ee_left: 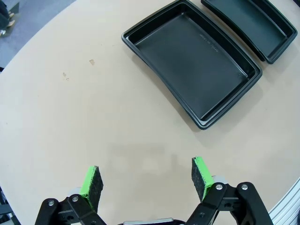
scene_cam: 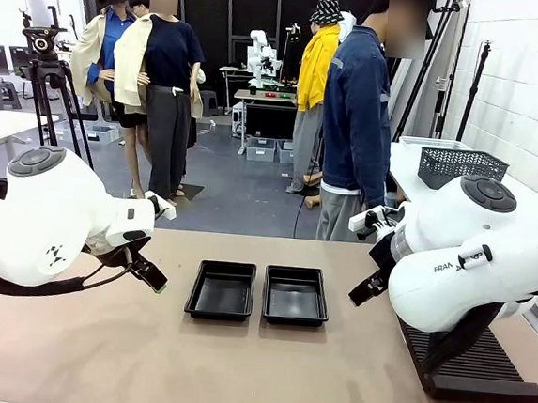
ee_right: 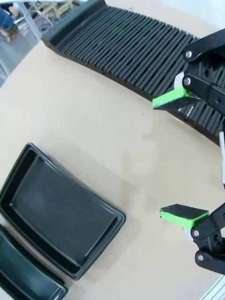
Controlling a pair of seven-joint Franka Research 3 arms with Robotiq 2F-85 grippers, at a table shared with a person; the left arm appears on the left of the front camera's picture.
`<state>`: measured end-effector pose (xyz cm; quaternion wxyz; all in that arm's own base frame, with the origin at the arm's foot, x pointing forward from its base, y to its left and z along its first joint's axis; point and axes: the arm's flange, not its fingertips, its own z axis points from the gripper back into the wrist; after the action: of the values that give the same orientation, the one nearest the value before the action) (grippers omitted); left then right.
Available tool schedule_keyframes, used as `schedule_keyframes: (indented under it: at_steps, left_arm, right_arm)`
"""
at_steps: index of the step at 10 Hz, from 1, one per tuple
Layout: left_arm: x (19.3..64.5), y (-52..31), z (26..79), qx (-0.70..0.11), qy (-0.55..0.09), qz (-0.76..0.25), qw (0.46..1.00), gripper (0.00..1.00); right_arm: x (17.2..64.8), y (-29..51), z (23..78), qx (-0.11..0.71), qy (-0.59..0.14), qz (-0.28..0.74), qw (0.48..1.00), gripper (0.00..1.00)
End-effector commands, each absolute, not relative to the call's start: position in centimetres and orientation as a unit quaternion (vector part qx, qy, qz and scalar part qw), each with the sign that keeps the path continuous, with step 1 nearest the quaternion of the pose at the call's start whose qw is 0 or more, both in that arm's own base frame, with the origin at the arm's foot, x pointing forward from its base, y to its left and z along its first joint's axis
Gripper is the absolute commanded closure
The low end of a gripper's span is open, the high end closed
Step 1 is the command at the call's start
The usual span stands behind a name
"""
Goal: Inspect and transfer BCBs to ESD trays.
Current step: Pick up the Blank PCB from the PCB Rack and place it in the left ESD tray.
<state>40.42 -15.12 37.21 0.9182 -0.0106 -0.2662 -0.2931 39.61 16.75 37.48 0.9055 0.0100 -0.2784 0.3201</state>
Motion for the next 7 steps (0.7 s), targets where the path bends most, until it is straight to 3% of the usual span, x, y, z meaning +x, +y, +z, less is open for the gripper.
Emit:
schedule_keyframes:
  at_steps: [1,4,7]
  left_arm:
    - [42.0,-14.9,38.2,-0.003,-0.258,-0.269,0.928,0.0]
    - [45.8,-14.4,42.3,-0.063,-0.231,-0.275,0.931,0.0]
    - [50.4,-11.6,46.0,-0.142,-0.178,-0.246,0.942,0.0]
  right_arm:
    - [39.8,16.8,39.1,0.023,-0.284,0.317,0.905,0.0]
    - [41.9,15.7,43.4,0.046,-0.271,0.302,0.913,0.0]
    - [44.9,12.8,47.6,0.122,-0.216,0.26,0.933,0.0]
